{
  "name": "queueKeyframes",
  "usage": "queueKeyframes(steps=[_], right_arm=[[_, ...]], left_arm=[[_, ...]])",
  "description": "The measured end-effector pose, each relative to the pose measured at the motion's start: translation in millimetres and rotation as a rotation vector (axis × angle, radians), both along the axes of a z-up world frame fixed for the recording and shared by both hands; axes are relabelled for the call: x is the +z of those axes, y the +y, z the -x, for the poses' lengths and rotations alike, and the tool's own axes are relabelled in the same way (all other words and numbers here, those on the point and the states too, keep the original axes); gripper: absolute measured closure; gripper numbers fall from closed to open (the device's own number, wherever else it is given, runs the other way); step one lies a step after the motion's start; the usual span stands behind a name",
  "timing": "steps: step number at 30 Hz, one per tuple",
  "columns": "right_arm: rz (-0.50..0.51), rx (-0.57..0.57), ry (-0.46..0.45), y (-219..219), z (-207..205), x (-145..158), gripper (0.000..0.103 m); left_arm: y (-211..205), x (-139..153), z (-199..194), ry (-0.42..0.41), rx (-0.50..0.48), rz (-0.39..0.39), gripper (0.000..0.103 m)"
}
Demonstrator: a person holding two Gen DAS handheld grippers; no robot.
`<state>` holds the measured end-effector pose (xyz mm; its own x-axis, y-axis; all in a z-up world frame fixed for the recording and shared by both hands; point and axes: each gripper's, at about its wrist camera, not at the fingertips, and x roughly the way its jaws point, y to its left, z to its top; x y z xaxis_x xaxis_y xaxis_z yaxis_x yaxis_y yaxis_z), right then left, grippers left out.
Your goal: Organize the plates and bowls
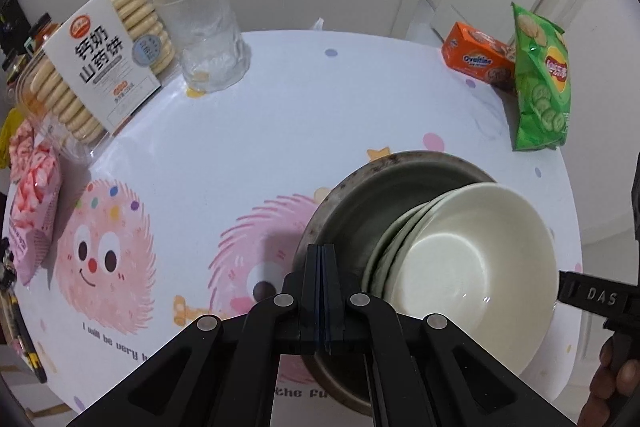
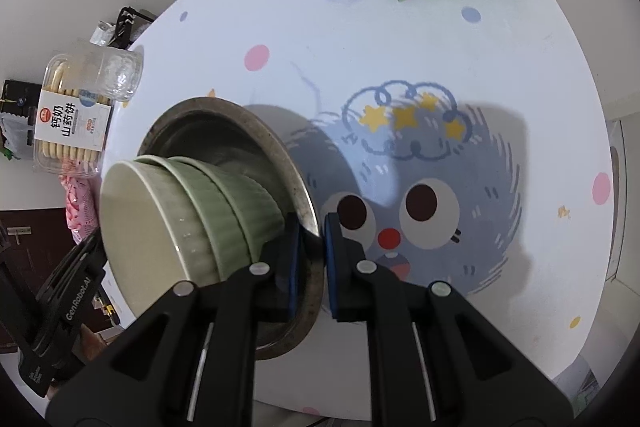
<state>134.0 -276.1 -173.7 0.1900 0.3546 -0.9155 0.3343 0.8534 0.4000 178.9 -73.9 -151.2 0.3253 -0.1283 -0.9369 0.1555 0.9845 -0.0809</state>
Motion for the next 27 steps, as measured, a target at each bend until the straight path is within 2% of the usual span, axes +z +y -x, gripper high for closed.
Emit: queueKeyframes(steps=[2,4,5,6,7,8,9,10,12,14,15,18,22,25,27], right_arm=[[0.005,0.013,0.008,1,-2,0,0.087],[0.013,0.02,0.014,1,-2,1,0.086],[0.008,0.013,0.006,1,-2,4,0.08],[0.002,0.008,-0.002,1,-1,7,0.069],[0.018,0.0,-0.011,-1,0,11,0.064],[0.042,-0.006,-0.02,-2,2,15,0.054],[0.049,-0.01,-0.035,-4,3,20,0.039],[0.057,-0.02,-0.048,-6,5,24,0.035],[0.077,-0.031,-0.081,-11,10,34,0.017],[0.093,-0.018,-0.114,-12,14,45,0.014],[0.104,-0.009,-0.131,-11,16,50,0.014],[0.121,0.016,-0.17,-7,19,61,0.014],[0.117,0.048,-0.205,0,27,71,0.014],[0.128,0.072,-0.227,4,34,79,0.014],[0.138,0.085,-0.235,5,39,83,0.014]], left_arm=[[2,-1,2,0.016,0.009,0.002,0.1],[3,0,5,0.016,0.014,-0.022,0.09],[3,1,6,0.016,0.015,-0.033,0.087],[4,2,8,0.019,0.021,-0.04,0.077],[6,4,10,0.019,0.031,-0.05,0.067],[7,5,11,0.019,0.041,-0.064,0.062],[9,7,13,0.015,0.052,-0.075,0.055],[12,9,15,0.009,0.064,-0.075,0.046],[18,13,19,0.006,0.09,-0.077,0.035],[24,16,23,0.011,0.108,-0.071,0.027],[25,17,25,0.013,0.112,-0.075,0.02],[25,22,35,-0.018,0.114,-0.103,0.017],[20,26,47,-0.02,0.101,-0.122,0.007],[14,43,61,-0.101,0.11,-0.14,0.005],[13,53,65,-0.125,0.123,-0.137,0.001]])
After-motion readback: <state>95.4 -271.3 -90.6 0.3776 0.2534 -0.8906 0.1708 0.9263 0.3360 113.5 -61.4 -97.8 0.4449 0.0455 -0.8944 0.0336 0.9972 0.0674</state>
